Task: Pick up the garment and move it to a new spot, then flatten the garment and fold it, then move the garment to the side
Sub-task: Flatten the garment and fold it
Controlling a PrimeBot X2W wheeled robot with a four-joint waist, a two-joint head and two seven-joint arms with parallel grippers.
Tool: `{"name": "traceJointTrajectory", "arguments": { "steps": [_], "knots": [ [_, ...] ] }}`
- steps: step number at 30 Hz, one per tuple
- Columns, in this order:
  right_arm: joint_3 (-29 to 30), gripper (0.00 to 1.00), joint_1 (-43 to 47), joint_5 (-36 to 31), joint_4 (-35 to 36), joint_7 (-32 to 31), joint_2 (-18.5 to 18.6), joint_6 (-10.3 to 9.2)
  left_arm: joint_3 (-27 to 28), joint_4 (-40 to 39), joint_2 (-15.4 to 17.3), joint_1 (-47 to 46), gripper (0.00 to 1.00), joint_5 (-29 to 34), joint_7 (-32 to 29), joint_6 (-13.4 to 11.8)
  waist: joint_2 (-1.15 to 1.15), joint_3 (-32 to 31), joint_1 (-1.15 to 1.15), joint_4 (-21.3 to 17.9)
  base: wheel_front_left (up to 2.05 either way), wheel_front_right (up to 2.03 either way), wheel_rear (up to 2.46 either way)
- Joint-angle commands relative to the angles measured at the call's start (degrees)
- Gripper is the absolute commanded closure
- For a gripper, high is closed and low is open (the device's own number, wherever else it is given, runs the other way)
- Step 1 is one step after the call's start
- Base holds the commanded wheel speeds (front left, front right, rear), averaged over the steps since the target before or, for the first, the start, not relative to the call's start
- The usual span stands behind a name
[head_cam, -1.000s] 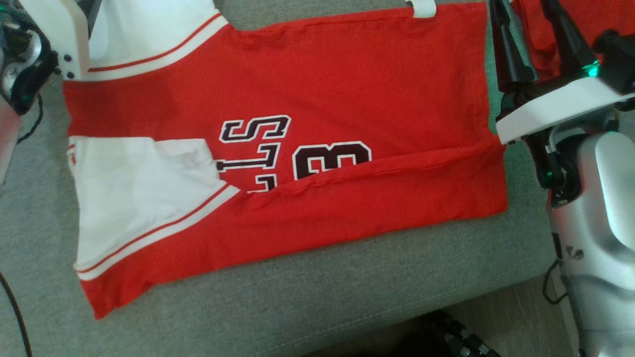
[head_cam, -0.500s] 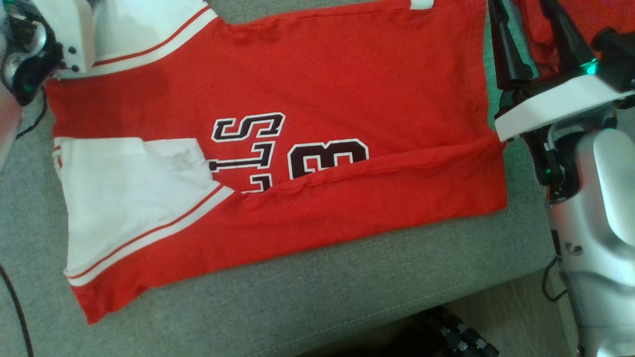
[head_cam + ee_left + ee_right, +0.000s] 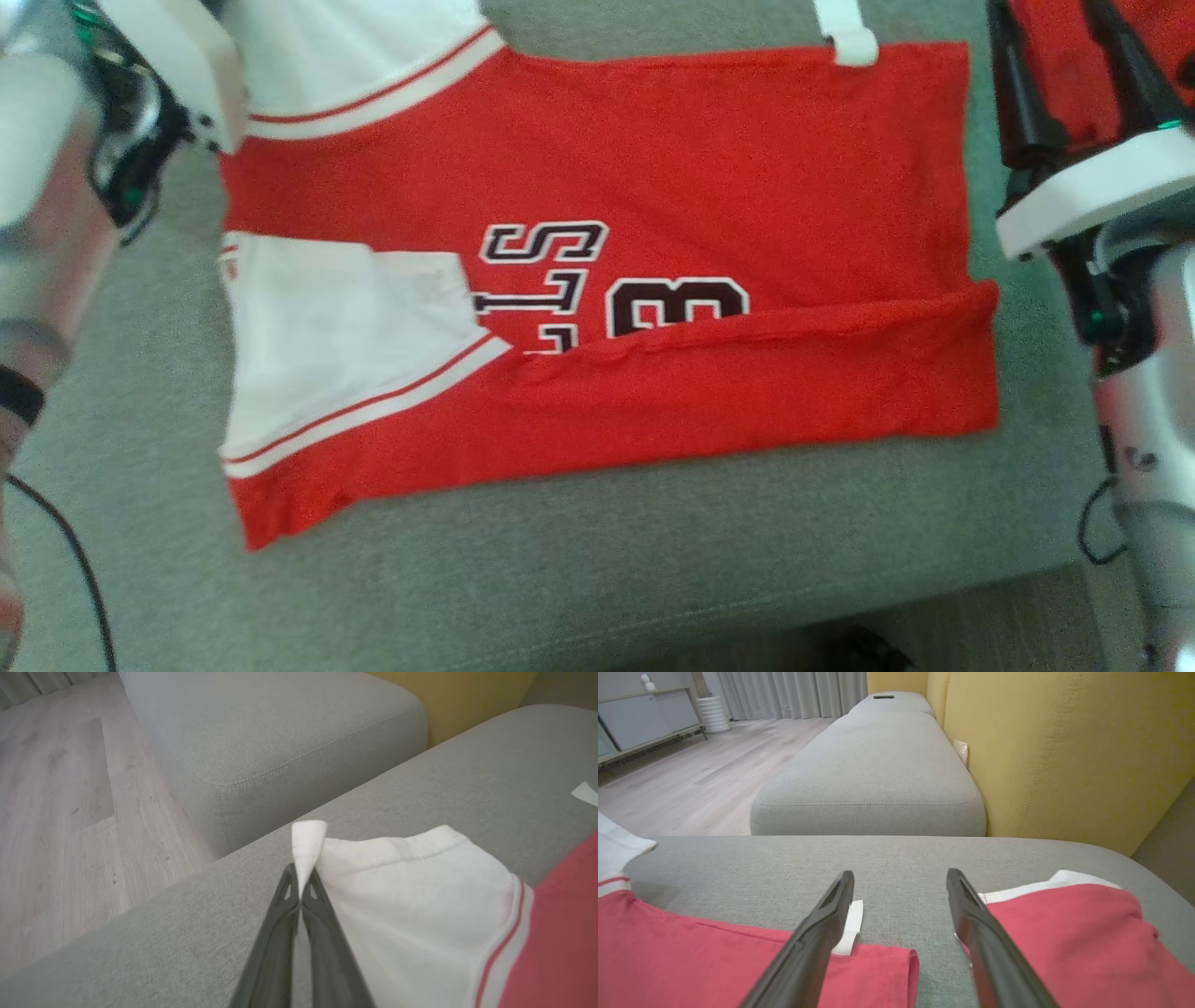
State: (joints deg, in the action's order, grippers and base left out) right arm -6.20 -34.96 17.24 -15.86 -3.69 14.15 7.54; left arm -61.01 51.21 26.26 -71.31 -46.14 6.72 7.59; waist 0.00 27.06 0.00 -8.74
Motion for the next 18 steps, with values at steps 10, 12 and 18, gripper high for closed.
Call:
{"name": "traceJointTrajectory", "arguments": {
  "steps": [10,12,18],
  "knots": [
    [-5.8,0.00,-2.1,3.1,-6.2,-7.6,8.4,-0.05,-2.6,-7.0,0.6,3.4,1.00,0.2,6.3,-0.1,0.00,-6.0,0.00,8.7,0.00,0.00,0.00],
    [-7.3,0.00,-2.8,3.4,-8.7,-9.0,9.9,-0.05,-3.1,-8.4,0.6,4.3,1.00,0.4,6.6,-0.1,0.00,-6.1,0.00,9.6,0.00,0.00,0.00],
    [-11.7,0.00,-6.0,4.5,-16.1,-11.2,13.3,-0.05,-4.0,-11.9,0.4,5.9,1.00,0.9,7.0,-0.3,0.00,-5.8,0.00,11.4,0.00,0.00,0.00]
  ]
}}
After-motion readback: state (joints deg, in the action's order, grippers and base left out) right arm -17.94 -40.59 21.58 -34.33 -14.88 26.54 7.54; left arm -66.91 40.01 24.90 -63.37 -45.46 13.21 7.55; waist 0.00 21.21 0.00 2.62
